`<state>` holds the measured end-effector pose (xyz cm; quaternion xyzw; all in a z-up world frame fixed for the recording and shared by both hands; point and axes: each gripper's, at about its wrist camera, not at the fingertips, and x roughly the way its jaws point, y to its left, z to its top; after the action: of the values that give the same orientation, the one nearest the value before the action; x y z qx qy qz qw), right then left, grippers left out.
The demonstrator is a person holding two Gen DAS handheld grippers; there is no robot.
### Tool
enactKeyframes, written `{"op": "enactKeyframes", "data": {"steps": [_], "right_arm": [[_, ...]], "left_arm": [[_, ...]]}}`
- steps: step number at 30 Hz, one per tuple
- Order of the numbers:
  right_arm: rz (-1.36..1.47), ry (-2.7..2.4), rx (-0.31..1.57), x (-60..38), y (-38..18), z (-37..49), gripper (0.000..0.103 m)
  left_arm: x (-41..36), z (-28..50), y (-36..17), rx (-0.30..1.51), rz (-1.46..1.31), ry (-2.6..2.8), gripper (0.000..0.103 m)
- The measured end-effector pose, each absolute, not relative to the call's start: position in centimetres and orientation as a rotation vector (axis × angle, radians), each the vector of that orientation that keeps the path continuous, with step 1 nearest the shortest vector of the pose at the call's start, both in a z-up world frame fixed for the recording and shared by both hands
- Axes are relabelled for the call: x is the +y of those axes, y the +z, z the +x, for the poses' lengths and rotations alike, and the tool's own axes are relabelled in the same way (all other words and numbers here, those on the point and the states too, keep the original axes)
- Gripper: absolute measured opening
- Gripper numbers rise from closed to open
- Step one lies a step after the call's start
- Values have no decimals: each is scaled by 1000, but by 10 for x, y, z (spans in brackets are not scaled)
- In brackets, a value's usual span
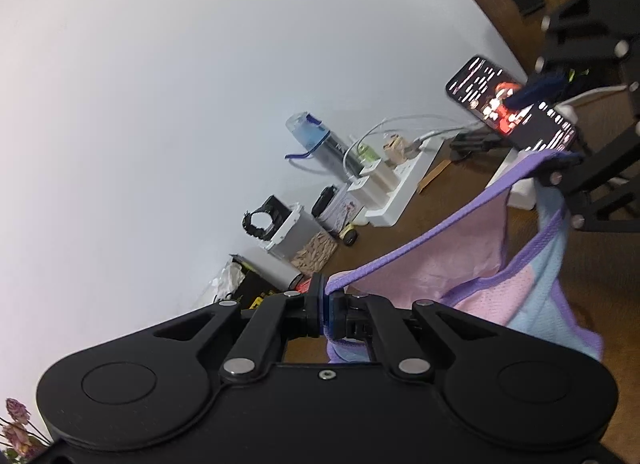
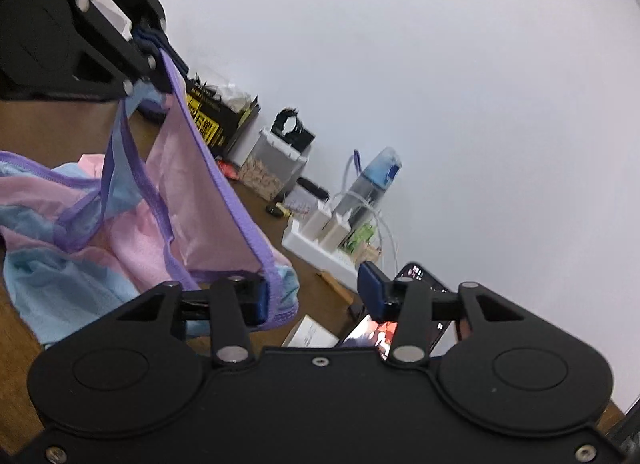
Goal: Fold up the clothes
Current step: 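Lift the garment with both grippers, stretching the trimmed edge between them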
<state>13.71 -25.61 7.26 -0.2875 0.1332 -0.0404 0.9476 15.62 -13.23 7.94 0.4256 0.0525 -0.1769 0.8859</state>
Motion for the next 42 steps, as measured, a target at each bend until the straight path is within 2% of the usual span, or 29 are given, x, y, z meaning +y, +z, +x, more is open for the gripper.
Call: {"op": "enactKeyframes", "data": {"steps": [1, 2, 4, 7, 10, 11, 14, 16, 18, 21, 28, 37, 42], "right_arm": [[-577, -60, 283, -256, 74, 136, 23], [-574, -35, 287, -255, 74, 135, 5], [-594, 9, 261, -252, 81, 132, 5], [-610, 70, 190, -258, 118, 136, 5], [-567, 148, 88, -273, 199, 142, 5], [-575, 175, 55, -275, 231, 140, 5], [-615, 242, -33, -277, 327, 126, 5], [-649, 265, -72, -272, 374, 108, 5], [-698, 277, -119, -263, 425, 79, 5], [-743, 238, -181, -255, 465, 59, 5], [-743, 226, -181, -255, 495, 57, 5], [-724, 287, -25, -243, 434, 165, 5], [-708, 255, -42, -221, 403, 246, 5]], "left_arm": [[-131, 153, 78, 98, 889, -365, 3], [-130, 151, 76, 89, 898, -344, 3], [-127, 151, 82, 92, 885, -342, 3], [-115, 160, 126, 64, 836, -325, 3], [-99, 160, 222, -61, 826, -308, 3], [-97, 158, 236, -82, 831, -304, 3], [-77, 127, 337, -230, 820, -264, 3], [-70, 113, 367, -276, 813, -248, 3], [-58, 85, 420, -359, 807, -213, 3], [-52, 67, 454, -404, 788, -184, 4], [-58, 81, 463, -394, 821, -158, 5], [-69, 188, 406, -276, 928, -104, 5], [-70, 274, 366, -341, 1077, 51, 5]]}}
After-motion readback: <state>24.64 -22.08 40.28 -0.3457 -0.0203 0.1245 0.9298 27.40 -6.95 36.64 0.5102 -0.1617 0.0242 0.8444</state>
